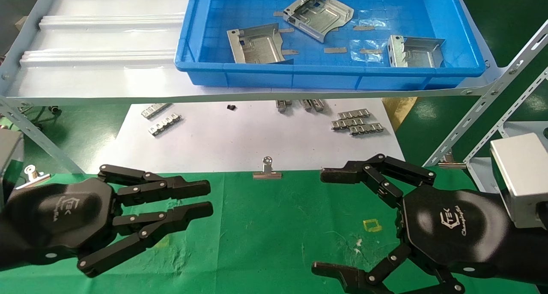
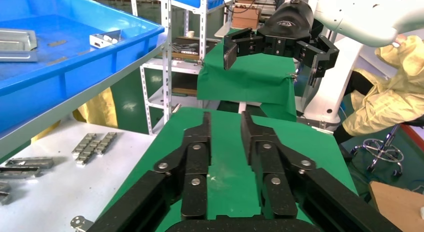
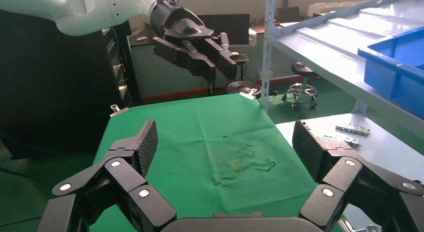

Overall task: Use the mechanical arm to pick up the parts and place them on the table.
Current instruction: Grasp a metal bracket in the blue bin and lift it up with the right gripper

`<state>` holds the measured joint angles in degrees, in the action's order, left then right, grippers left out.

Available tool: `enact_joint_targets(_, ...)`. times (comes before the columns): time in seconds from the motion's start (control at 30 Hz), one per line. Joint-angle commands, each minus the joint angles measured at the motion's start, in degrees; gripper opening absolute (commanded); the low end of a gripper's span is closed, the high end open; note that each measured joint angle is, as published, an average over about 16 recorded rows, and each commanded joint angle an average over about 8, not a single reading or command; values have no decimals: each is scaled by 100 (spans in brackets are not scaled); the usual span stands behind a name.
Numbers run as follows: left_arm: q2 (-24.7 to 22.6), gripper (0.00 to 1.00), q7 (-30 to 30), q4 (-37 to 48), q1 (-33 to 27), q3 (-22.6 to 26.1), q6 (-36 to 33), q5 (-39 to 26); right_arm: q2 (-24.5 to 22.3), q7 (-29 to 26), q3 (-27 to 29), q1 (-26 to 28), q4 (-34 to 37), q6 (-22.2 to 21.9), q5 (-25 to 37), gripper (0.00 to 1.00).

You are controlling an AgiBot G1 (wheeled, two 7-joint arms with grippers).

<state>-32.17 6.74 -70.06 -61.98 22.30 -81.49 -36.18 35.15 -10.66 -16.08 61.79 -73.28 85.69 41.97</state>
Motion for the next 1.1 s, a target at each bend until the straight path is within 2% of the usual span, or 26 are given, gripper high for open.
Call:
enact_joint_targets(0.03, 0, 0, 0, 0, 0, 0, 0, 0, 0, 0, 0, 0, 0, 0, 0, 100)
enact_joint_targets(1.1, 0, 0, 0, 0, 0, 0, 0, 0, 0, 0, 0, 0, 0, 0, 0, 100)
